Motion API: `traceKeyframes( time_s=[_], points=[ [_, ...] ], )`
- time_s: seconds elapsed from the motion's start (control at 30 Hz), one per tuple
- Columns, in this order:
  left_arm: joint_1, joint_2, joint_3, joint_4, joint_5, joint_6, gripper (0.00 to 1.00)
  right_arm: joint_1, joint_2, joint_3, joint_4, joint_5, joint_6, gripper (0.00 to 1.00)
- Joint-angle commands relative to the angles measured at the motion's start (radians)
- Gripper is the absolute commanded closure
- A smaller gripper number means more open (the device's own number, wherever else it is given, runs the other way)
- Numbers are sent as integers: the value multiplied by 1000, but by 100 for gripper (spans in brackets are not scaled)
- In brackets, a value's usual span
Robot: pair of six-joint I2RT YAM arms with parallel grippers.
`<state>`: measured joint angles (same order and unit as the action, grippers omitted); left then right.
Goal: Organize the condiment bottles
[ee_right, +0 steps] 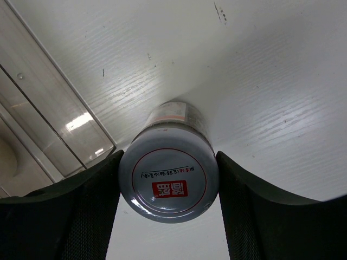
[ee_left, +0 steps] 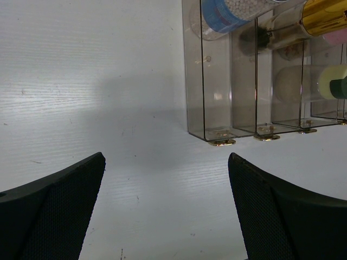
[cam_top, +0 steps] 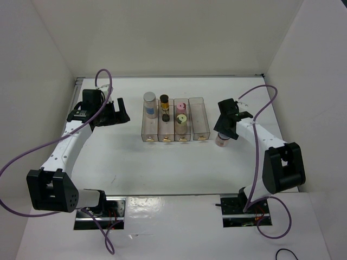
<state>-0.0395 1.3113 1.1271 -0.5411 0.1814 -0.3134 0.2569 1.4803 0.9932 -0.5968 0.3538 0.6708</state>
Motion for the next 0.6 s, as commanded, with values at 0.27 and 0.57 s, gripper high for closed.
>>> traceKeyframes(
  time_s=[0.27, 0.57],
  points=[
    [6, -17, -4, 35, 21, 17, 0, -5, -71, 113, -75, 50, 3, 100],
    [6, -17, -4, 35, 30, 17, 0, -5, -112, 310, -106, -16, -66, 100]
  ],
)
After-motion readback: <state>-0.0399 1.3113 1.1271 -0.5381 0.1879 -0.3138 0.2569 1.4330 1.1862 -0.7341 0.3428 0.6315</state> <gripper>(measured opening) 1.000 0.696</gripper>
